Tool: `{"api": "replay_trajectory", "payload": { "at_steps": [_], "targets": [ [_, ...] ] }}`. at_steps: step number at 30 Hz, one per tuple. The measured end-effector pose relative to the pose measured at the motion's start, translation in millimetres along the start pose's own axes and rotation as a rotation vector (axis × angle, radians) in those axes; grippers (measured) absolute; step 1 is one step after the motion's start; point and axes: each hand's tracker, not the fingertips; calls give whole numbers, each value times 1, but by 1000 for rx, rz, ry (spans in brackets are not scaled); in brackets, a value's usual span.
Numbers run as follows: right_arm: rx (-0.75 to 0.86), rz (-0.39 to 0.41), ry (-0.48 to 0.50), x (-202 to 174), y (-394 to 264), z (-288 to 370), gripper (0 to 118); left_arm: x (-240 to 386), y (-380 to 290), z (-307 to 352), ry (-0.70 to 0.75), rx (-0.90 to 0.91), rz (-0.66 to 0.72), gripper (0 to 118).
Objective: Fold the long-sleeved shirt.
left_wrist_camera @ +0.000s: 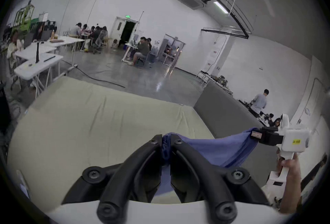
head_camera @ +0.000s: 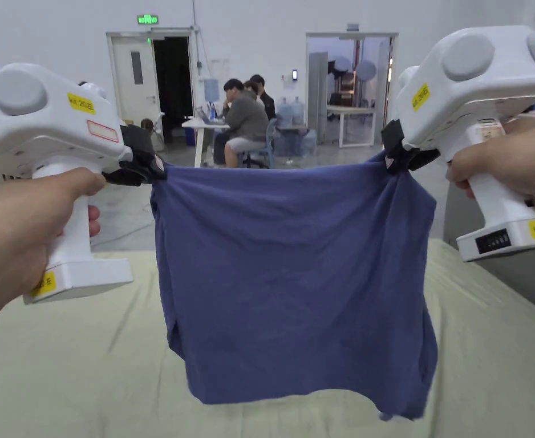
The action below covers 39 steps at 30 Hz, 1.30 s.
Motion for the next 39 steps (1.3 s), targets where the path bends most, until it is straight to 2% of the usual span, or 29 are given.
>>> {"api": "replay_trajectory", "payload": {
  "at_steps": [6, 11, 15, 19, 20, 23, 26, 28, 32, 37, 39],
  "targets": [
    [-1, -35, -39, -3, 40, -26, 0, -1, 43, -31, 48, 25, 6, 2],
    [-48, -48, -30, -9, 5, -73, 0, -20, 18, -68, 111, -28, -16, 2],
    [-163, -52, 1, -16, -72, -138, 0, -52, -53, -116, 225, -184, -131, 2],
    [-303, -53, 25, -29, -172, -200, 0, -99, -157, -160, 216, -392, -16, 1],
    [-385, -31, 30, -34, -205, -214, 0, -112, -195, -170, 229, -465, 7, 2],
    [-469, 16, 33, -43, -277, -231, 0, -134, -275, -178, 238, -613, 17, 1],
    [-515, 92, 96, -54, -334, -214, 0, -143, -335, -160, 204, -695, 31, 2],
    [-493, 152, 92, -58, -360, -190, 0, -142, -357, -136, 192, -702, 11, 2],
    [-470, 203, 104, -59, -407, -128, 0, -130, -384, -74, 173, -715, -32, 1],
    [-532, 169, 163, -57, -468, -72, 0, -119, -424, -14, 115, -799, -18, 1],
    [-581, 188, 162, -59, -496, -59, 0, -118, -443, 1, 122, -829, -17, 1]
  ]
}}
